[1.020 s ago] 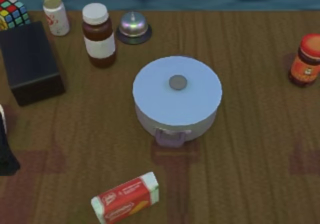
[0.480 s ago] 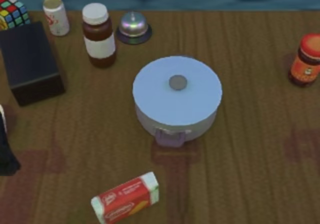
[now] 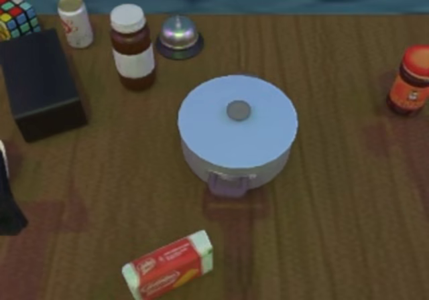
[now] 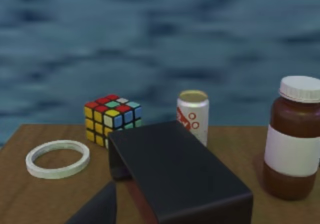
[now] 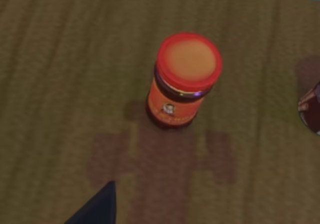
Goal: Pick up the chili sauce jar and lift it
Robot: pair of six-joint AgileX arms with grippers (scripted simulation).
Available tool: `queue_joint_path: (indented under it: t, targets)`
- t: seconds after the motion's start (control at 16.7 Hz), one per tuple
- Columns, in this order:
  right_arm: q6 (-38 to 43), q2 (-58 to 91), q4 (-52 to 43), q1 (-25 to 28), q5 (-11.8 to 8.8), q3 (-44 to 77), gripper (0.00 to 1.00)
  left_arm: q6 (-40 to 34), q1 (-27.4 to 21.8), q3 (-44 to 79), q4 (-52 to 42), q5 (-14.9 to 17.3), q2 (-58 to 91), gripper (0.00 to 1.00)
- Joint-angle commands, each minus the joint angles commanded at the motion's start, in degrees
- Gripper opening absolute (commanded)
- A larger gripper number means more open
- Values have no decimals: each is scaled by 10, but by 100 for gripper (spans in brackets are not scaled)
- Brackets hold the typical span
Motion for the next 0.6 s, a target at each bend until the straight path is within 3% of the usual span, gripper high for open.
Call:
queue_joint_path:
  t: [0.6]
  targets:
    - [-130, 573, -323, -3, -9, 561, 100, 0, 0, 0, 0, 0, 0, 100]
